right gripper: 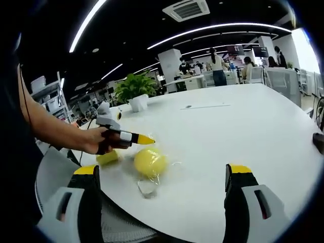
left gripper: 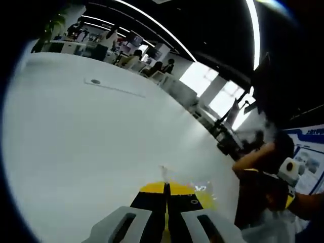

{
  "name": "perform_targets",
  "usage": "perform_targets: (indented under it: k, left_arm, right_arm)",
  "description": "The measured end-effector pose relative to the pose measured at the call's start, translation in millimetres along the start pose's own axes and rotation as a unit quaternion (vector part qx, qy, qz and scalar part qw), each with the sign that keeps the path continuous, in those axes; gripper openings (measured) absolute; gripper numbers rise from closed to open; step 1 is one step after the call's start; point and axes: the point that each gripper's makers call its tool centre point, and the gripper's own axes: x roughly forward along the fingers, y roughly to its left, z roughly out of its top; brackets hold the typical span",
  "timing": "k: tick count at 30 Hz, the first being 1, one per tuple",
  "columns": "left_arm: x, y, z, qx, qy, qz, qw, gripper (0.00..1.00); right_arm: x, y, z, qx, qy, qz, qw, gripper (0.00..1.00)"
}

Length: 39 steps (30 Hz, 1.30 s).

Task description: Compare the silicone blocks by pressing each to a similar depth, holding the contact briefly, and releasing to observe deformation and rebound differences across the visible hardness samples.

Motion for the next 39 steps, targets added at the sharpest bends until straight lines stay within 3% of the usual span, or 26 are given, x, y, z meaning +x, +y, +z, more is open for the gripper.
perform_targets:
  k: [1, 3, 12, 21, 29, 39]
  left_arm:
    - [-0.4, 5.2, -6.7, 0.017, 0.018, 0.01, 0.9996, 0.0]
    - [0.6, 9.3, -12.7, 0.02, 0.026, 0.014, 0.9994, 0.0]
    - [-0.4, 9.6, -14.0, 0.031, 0.032, 0.011, 0.9989, 0.0]
    - [-1.3, 11.8, -16.4, 0.032, 0.034, 0.029, 0.9985, 0.0]
    - [-6.7, 2.4, -29.2, 0.058, 0.053, 0.02, 0.9967, 0.0]
    - [-7.0, 8.1, -26.9, 0.036, 0.046, 0.052, 0.9969, 0.0]
  right_arm:
    - [0.2, 0.4, -0.3, 0.0, 0.0, 0.0, 1.0, 0.96]
    - [0.4, 1.2, -0.6, 0.001, 0.0, 0.001, 1.0, 0.96]
    - [-0.9, 2.5, 0.6, 0.003, -0.003, 0.002, 1.0, 0.96]
    - [-0.8, 3.5, 0.1, 0.004, -0.001, 0.002, 1.0, 0.96]
    - [1.1, 4.2, 1.0, 0.004, -0.002, 0.005, 1.0, 0.96]
    - [4.0, 8.4, 2.5, 0.001, 0.0, 0.012, 0.9999, 0.96]
